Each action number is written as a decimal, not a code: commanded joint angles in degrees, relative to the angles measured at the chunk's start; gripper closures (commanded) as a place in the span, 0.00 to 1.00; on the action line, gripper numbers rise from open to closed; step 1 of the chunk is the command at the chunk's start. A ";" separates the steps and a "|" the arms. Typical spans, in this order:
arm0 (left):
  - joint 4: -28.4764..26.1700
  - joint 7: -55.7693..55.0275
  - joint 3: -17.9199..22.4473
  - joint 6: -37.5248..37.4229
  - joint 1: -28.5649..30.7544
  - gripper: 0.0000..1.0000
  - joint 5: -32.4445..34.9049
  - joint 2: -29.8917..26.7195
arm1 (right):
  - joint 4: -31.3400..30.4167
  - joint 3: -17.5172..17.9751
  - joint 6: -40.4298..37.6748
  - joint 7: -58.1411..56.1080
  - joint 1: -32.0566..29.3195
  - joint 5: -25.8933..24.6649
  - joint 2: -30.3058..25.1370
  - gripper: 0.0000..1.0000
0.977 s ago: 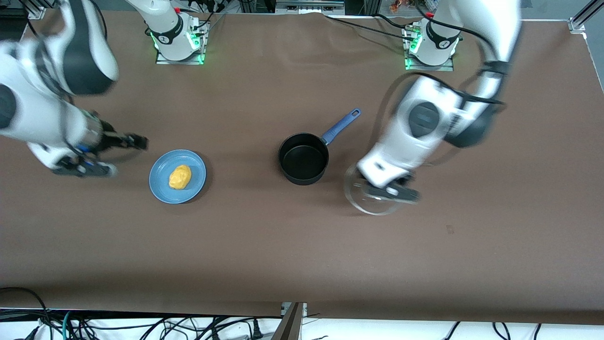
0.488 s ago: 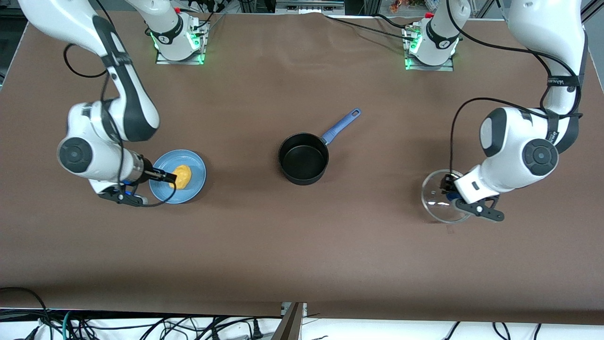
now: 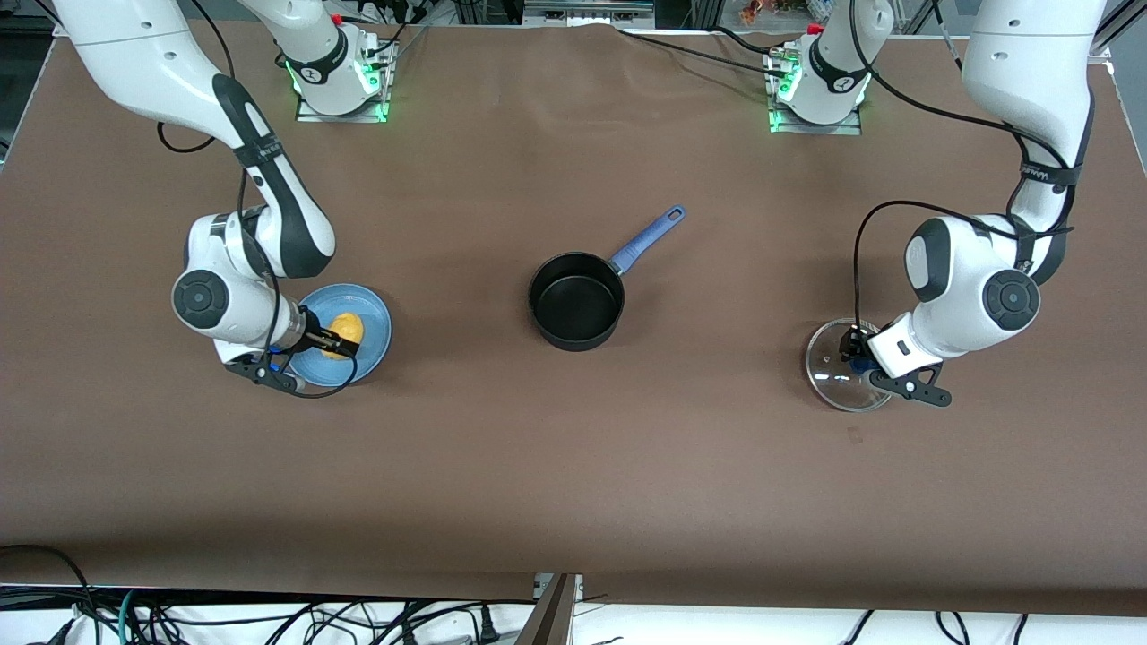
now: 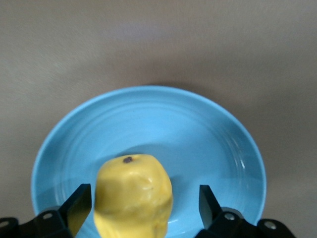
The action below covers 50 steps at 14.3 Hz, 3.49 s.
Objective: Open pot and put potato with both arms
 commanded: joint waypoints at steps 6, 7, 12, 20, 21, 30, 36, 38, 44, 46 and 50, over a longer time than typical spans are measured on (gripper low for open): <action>6.08 0.79 -0.57 -12.60 1.83 0.00 -2.40 -5.21 | 2.03 2.07 -6.26 2.91 0.13 -0.47 -2.53 0.69; 9.68 -0.17 -0.58 -19.10 1.83 0.00 -2.14 -6.45 | 4.30 3.39 -9.42 3.87 0.14 -0.47 -3.59 0.69; 25.51 -9.30 -0.66 -42.78 1.65 0.00 0.83 -10.93 | 17.23 12.09 -22.29 25.89 3.37 2.67 -2.82 0.69; 31.77 -11.33 -1.19 -49.75 1.65 0.00 4.63 -18.50 | 26.65 11.84 -7.55 56.25 22.01 7.62 8.86 0.69; 31.77 -13.78 -1.10 -50.80 1.82 0.00 4.19 -18.67 | 26.65 11.84 -6.13 56.53 23.15 7.18 9.92 0.69; 31.77 -18.37 -2.77 -52.74 2.35 0.00 4.28 -18.94 | 26.48 10.78 0.92 56.53 27.20 1.56 17.05 0.00; 31.77 -18.28 -2.77 -52.74 2.62 0.00 4.63 -18.94 | 26.74 10.70 -1.97 55.48 26.16 1.02 11.45 0.00; 31.77 -18.37 -2.77 -52.74 2.62 0.00 4.71 -18.94 | 26.83 10.69 -8.19 53.82 24.05 0.85 6.53 0.00; 31.77 -18.28 -2.86 -52.65 2.62 0.00 4.80 -18.85 | 26.74 -0.88 -34.57 23.36 21.84 0.76 -7.19 0.00; 31.78 -18.28 -3.30 -52.65 2.53 0.00 5.94 -18.85 | 26.04 -4.93 -37.39 15.26 21.76 0.50 -10.09 0.00; 31.77 -18.28 -3.56 -52.65 2.53 0.00 6.03 -18.76 | 23.32 -5.48 -39.43 -11.41 8.52 -1.79 -16.15 0.00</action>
